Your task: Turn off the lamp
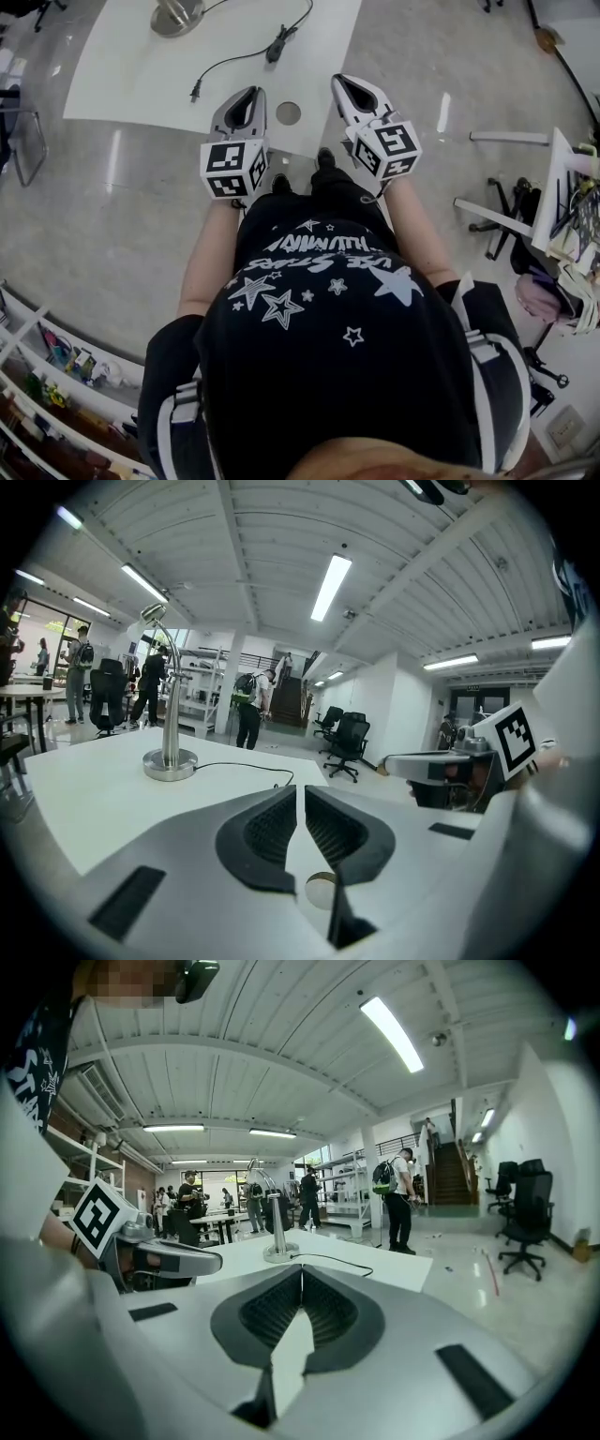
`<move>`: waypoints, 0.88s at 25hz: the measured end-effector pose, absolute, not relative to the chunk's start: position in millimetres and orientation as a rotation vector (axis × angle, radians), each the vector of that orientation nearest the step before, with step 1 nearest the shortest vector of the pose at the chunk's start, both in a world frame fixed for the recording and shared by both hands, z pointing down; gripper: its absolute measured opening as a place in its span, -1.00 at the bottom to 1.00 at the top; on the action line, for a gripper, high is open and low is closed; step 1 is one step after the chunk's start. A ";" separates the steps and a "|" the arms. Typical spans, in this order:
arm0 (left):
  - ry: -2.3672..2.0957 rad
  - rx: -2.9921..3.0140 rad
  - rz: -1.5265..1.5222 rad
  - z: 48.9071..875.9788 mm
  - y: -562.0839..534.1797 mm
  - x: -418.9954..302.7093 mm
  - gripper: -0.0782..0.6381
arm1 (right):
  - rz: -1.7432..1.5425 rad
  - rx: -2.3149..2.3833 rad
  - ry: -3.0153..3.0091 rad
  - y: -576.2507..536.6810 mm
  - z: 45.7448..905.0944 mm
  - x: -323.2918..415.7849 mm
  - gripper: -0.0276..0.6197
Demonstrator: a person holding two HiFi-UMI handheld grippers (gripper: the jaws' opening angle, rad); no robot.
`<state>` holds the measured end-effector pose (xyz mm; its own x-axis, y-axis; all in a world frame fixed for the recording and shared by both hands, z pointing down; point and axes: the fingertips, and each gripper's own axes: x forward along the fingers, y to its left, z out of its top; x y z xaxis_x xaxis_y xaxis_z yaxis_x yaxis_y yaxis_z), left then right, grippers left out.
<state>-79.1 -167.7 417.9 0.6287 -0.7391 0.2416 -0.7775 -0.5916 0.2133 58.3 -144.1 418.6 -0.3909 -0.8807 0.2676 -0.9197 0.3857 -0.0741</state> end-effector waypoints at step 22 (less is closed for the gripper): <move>-1.390 2.467 0.665 498.4 -241.7 -17.3 -0.28 | 0.386 1.143 -2.626 -248.5 459.1 64.3 -0.89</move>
<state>-17.3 -241.7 498.4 0.4461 -0.7468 0.4932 -0.8526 -0.5222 -0.0197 64.3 -248.5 459.1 -0.6608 -0.6742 0.3300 -0.7406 0.6571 -0.1404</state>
